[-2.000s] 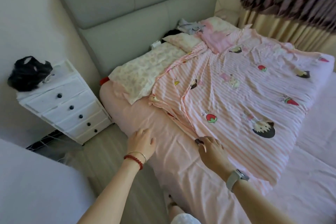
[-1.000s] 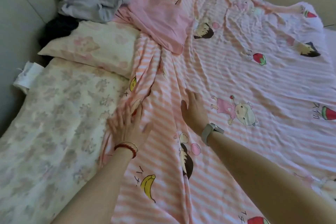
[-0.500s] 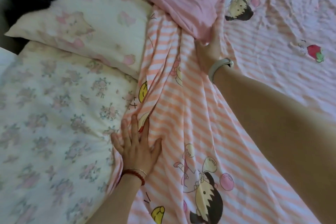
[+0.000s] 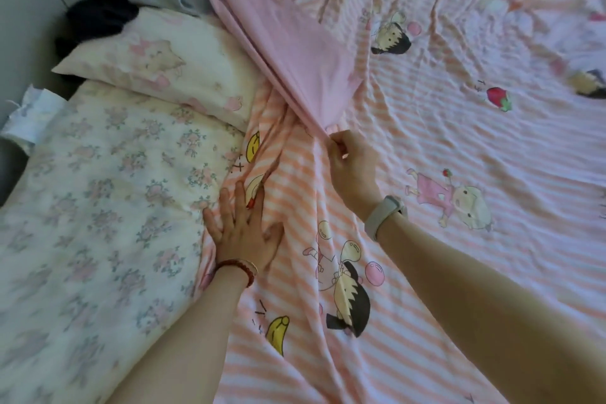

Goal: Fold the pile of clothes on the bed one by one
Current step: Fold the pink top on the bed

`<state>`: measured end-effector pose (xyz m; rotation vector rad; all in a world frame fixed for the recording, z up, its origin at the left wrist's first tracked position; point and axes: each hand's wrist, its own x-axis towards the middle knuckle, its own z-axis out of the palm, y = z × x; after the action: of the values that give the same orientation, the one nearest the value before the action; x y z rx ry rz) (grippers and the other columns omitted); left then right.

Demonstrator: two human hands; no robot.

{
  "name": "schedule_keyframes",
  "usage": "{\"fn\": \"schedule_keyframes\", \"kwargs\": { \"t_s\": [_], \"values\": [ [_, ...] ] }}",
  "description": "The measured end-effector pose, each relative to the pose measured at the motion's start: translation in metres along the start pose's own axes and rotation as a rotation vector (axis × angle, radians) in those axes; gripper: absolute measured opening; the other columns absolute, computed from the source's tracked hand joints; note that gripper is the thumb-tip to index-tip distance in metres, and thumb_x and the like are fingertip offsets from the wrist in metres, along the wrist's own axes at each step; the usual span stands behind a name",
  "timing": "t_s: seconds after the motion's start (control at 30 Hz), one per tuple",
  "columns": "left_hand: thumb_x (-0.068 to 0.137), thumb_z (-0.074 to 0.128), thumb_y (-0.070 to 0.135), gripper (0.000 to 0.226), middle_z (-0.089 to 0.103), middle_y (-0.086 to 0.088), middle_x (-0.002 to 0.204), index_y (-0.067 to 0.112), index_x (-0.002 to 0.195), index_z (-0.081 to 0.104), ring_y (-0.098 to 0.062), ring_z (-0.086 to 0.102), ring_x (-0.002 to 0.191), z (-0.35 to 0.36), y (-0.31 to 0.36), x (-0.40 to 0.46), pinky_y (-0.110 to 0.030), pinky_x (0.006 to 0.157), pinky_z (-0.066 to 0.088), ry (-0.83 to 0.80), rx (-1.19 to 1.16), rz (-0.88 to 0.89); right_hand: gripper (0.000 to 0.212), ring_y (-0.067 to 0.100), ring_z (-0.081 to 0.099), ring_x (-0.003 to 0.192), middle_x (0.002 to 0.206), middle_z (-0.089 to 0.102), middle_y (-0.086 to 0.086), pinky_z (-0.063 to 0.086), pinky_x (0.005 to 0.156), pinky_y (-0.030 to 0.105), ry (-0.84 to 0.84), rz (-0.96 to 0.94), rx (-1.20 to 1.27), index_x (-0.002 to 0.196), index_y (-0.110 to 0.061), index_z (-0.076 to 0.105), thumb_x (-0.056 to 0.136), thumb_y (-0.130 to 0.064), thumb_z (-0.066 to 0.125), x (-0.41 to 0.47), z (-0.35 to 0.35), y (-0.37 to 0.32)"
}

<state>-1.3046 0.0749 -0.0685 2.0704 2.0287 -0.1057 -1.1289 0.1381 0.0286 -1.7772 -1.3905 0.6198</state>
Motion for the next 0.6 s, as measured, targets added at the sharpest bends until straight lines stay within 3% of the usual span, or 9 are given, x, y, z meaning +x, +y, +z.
{"fn": "schedule_keyframes", "kwargs": {
  "t_s": [0.07,0.1,0.17,0.2,0.23,0.37,0.43,0.5,0.6],
  "values": [
    [0.087,0.021,0.066,0.073,-0.028,0.001,0.151,0.036,0.145,-0.013,-0.024,-0.028,0.139,-0.022,0.002,-0.002,-0.049,0.099,-0.031,-0.137,-0.062,0.011,0.011,0.009,0.043,0.059,0.066,0.047,-0.012,0.037,0.060,0.025,0.013,0.019,0.040,0.085,-0.006,0.061,0.091,-0.011,0.053,-0.033,-0.011,-0.005],
    [0.091,0.029,0.059,0.070,-0.020,-0.001,0.155,0.033,0.148,-0.003,-0.026,-0.019,0.142,-0.033,0.002,-0.004,-0.051,0.104,-0.024,-0.165,-0.100,0.039,0.012,0.010,0.043,0.061,0.066,0.048,-0.009,0.037,0.060,0.027,0.017,0.032,0.049,0.083,-0.006,0.060,0.091,-0.010,0.054,-0.050,-0.016,-0.006],
    [0.091,0.039,0.042,0.053,0.018,-0.008,0.155,0.018,0.138,0.043,-0.032,0.021,0.139,-0.051,-0.001,-0.015,-0.055,0.114,0.015,-0.042,-0.357,0.108,0.012,0.008,0.043,0.061,0.066,0.047,-0.007,0.037,0.059,0.026,-0.004,0.041,0.049,0.080,-0.004,0.059,0.091,-0.008,0.054,-0.086,-0.025,-0.010],
    [0.087,0.040,0.040,0.050,0.037,-0.011,0.146,0.010,0.122,0.059,-0.034,0.038,0.128,-0.061,-0.001,-0.024,-0.050,0.106,0.034,0.031,-0.537,0.077,0.012,0.006,0.044,0.061,0.066,0.048,-0.007,0.036,0.058,0.024,-0.020,0.056,0.064,0.080,-0.004,0.059,0.091,-0.008,0.053,-0.105,-0.029,-0.012],
    [0.084,0.039,0.043,0.053,0.048,-0.013,0.137,0.007,0.113,0.064,-0.034,0.045,0.121,-0.071,0.001,-0.038,-0.046,0.100,0.040,0.093,-0.703,0.009,0.012,0.006,0.045,0.061,0.067,0.050,-0.006,0.036,0.057,0.021,-0.032,0.072,0.086,0.080,-0.005,0.058,0.091,-0.009,0.053,-0.123,-0.034,-0.015],
    [0.093,0.051,0.032,0.042,0.058,0.007,0.118,0.009,0.127,0.053,-0.017,0.054,0.111,-0.110,0.034,-0.086,-0.030,0.091,0.042,0.071,-1.033,-0.147,0.019,0.018,0.051,0.066,0.069,0.051,-0.001,0.041,0.062,0.021,-0.036,0.100,0.128,0.078,-0.008,0.057,0.088,-0.022,0.049,-0.189,-0.054,-0.023],
    [0.092,0.055,0.028,0.050,0.054,0.019,0.109,0.016,0.138,0.039,-0.008,0.056,0.105,-0.127,0.053,-0.089,-0.034,0.091,0.047,-0.009,-1.389,-0.203,0.017,0.017,0.054,0.068,0.072,0.055,0.000,0.044,0.062,0.028,-0.039,0.121,0.144,0.078,-0.012,0.056,0.087,-0.025,0.048,-0.223,-0.071,-0.021],
    [0.086,0.061,0.032,0.067,0.053,0.009,0.123,0.020,0.143,0.028,-0.017,0.053,0.116,-0.137,0.065,-0.083,-0.041,0.095,0.047,-0.061,-1.657,-0.328,0.017,0.004,0.047,0.063,0.068,0.054,-0.007,0.038,0.059,0.021,-0.013,0.136,0.099,0.075,-0.013,0.055,0.086,-0.025,0.048,-0.262,-0.095,-0.013],
    [0.085,0.061,0.022,0.065,0.047,-0.008,0.137,0.012,0.143,0.032,-0.025,0.048,0.123,-0.139,0.083,-0.095,-0.031,0.098,0.041,-0.043,-1.331,-0.331,0.017,0.000,0.046,0.061,0.065,0.052,-0.013,0.035,0.057,0.016,-0.038,0.241,0.100,0.071,-0.026,0.051,0.082,-0.037,0.045,-0.314,-0.134,-0.002]
  ]
}}
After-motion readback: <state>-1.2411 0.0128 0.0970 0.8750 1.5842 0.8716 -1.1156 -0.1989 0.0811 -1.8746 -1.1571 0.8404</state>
